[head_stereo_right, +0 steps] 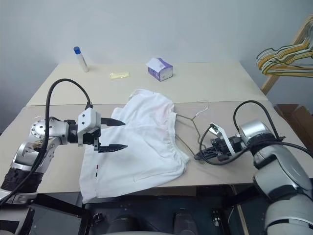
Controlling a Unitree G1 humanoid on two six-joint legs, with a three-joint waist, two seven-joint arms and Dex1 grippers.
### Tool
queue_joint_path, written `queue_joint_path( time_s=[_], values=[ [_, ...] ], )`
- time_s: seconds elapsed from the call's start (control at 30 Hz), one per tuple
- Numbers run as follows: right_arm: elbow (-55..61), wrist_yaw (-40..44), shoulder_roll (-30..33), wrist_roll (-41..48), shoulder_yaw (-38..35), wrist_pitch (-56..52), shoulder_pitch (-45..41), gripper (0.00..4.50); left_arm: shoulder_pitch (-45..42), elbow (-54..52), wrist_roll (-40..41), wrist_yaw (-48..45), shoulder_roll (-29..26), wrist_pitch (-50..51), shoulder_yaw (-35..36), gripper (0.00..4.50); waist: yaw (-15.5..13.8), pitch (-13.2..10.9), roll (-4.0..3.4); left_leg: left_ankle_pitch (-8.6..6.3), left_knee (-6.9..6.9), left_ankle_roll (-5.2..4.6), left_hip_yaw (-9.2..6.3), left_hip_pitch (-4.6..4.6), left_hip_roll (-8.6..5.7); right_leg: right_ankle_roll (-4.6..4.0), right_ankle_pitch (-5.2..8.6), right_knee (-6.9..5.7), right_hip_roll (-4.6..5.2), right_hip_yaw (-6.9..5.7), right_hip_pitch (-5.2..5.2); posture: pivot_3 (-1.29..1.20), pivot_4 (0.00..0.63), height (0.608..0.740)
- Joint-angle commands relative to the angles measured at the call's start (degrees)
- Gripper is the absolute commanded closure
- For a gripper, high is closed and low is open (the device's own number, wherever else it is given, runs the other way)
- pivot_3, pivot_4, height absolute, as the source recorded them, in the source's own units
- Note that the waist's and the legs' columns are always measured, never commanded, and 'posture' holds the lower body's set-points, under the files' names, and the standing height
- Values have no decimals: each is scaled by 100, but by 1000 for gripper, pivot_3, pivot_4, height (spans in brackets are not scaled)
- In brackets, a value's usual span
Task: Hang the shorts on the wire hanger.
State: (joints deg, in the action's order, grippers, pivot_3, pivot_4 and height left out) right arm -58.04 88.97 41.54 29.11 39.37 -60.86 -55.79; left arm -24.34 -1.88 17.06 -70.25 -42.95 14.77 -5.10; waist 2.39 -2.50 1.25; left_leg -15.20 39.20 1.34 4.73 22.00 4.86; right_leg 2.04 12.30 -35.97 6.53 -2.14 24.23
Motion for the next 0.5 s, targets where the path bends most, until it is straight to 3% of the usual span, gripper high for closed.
queue_joint_path(
  time_s=[0.03, 0.23, 0.5],
  values=[
    [-255, 318, -80, -354, -453, 383, -101, 4500, -87, -77, -16, 55, 10, -124, 54, 28, -15, 0, 0, 0, 0, 0, 0, 2, 0, 0, 0, 0, 0, -1, 1, 15, 0, 740],
    [-22, -602, -144, -639, -1696, 1297, 19, 4500, -24, -117, 16, 120, 26, -114, 107, 28, 7, 1, -1, 1, 4, 1, 0, 0, 0, 0, 0, -2, 0, 0, 1, 8, 0, 740],
    [2846, -1908, 22, -1193, -2626, 2913, 1260, 4500, -119, 55, 5, 50, -54, -231, 148, 28, 12, 1, -2, 2, 3, 3, 2, 2, 2, 1, 0, -2, 1, 0, 3, -26, 0, 740]
  ],
)
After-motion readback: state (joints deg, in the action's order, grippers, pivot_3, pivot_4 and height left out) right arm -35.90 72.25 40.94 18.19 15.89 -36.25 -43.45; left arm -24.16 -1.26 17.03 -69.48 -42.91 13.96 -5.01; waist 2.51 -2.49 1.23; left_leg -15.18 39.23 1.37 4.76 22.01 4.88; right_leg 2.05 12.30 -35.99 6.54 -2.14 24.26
